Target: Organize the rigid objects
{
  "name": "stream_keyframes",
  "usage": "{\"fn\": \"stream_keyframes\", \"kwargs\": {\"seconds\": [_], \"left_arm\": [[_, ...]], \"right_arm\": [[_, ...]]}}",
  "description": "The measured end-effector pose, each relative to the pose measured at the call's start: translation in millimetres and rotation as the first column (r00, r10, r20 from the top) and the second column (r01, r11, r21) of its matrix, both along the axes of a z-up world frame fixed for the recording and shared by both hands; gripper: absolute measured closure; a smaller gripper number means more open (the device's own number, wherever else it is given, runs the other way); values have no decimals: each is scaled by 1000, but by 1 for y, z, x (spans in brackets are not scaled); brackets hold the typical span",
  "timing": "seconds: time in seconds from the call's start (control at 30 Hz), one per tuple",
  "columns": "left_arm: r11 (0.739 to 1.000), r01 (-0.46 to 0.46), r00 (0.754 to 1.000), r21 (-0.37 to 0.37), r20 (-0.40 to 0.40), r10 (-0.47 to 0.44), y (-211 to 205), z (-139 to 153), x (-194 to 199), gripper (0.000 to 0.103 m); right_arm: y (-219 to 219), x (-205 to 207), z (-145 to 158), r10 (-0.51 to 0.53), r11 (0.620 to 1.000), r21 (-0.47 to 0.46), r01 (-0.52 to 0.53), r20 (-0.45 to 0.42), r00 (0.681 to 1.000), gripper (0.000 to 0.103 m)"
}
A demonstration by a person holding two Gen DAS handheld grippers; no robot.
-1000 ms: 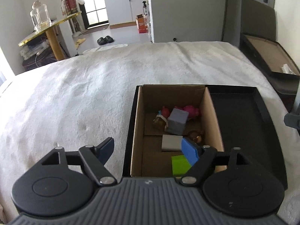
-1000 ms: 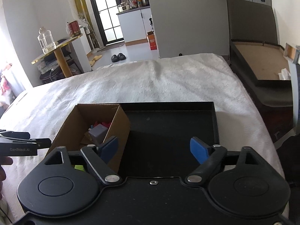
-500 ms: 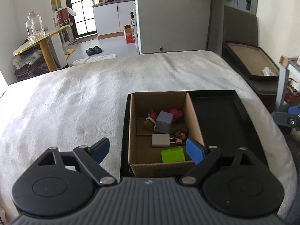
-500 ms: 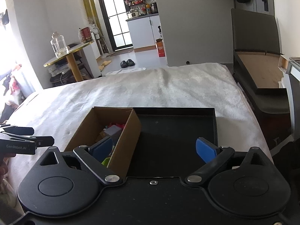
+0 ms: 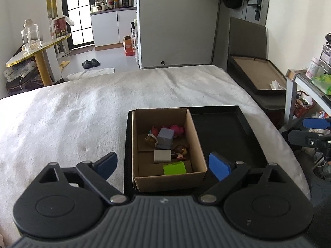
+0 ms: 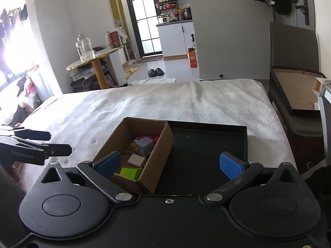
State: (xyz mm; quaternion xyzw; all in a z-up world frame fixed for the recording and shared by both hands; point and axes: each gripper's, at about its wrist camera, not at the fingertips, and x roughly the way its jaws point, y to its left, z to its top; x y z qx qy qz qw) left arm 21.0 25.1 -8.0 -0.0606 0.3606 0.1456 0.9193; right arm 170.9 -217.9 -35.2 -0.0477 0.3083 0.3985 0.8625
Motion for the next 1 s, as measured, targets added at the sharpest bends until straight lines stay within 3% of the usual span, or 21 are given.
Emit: {"fn": "stream_keyframes", "kwargs": {"seconds": [0.27, 0.5, 1.0], "left_arm": [[1000, 29, 999, -8, 24, -29, -5, 10, -17, 6], [998, 55, 997, -28, 61, -53, -7, 18, -34, 5], [997, 45, 997, -55, 68, -41, -3, 23, -46, 5]], "right_arm": [[-9, -14, 10, -36, 999, 7, 36, 0, 999, 0], [-15, -29, 15, -1, 1000, 11, 1, -4, 1000, 0], [-17, -47, 20, -5, 1000, 20, 6, -52, 999, 0]]}}
